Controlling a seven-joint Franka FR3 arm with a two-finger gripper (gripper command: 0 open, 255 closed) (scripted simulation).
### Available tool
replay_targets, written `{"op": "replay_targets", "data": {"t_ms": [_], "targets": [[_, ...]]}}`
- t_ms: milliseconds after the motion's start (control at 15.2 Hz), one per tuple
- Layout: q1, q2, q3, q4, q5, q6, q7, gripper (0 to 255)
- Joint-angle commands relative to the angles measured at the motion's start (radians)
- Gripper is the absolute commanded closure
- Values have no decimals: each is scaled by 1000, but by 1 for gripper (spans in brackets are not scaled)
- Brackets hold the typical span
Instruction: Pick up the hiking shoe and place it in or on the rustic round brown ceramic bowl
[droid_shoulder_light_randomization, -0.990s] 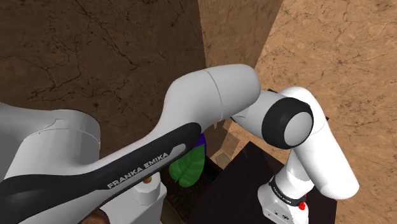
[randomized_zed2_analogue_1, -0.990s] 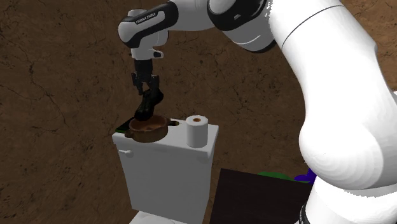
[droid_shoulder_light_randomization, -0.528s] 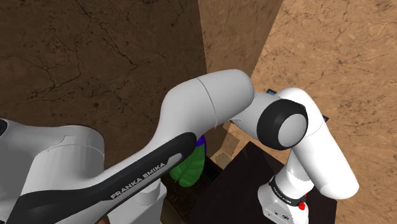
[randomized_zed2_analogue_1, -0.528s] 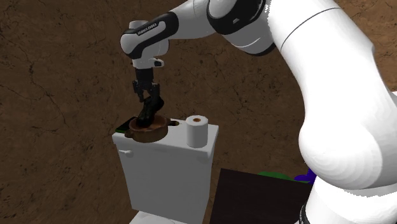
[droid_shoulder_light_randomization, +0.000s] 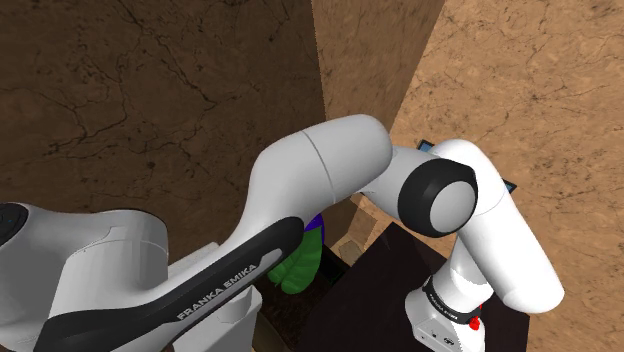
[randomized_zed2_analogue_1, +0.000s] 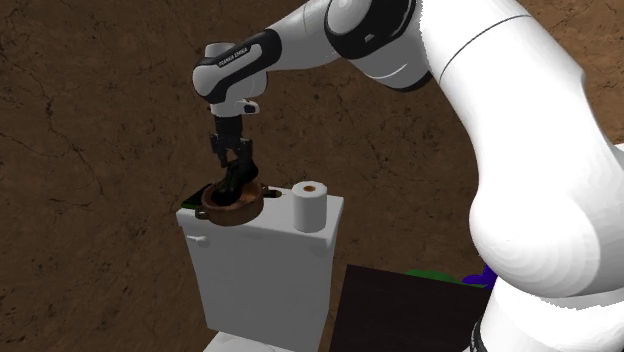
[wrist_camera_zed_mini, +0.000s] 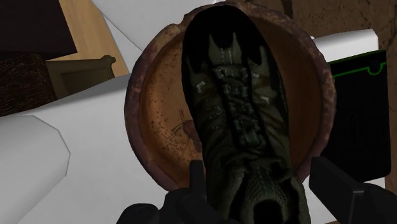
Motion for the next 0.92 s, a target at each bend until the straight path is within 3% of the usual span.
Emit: {"op": "replay_targets", "data": {"t_ms": [0,132,198,528,858], "targets": [[1,3,1,-1,1,0,0,255],[1,3,1,-1,1,0,0,255],[1,2,1,-3,0,2,0,0],[1,3,1,-1,1,0,0,0],[3,-43,16,49,21,-92,-14,0]]}}
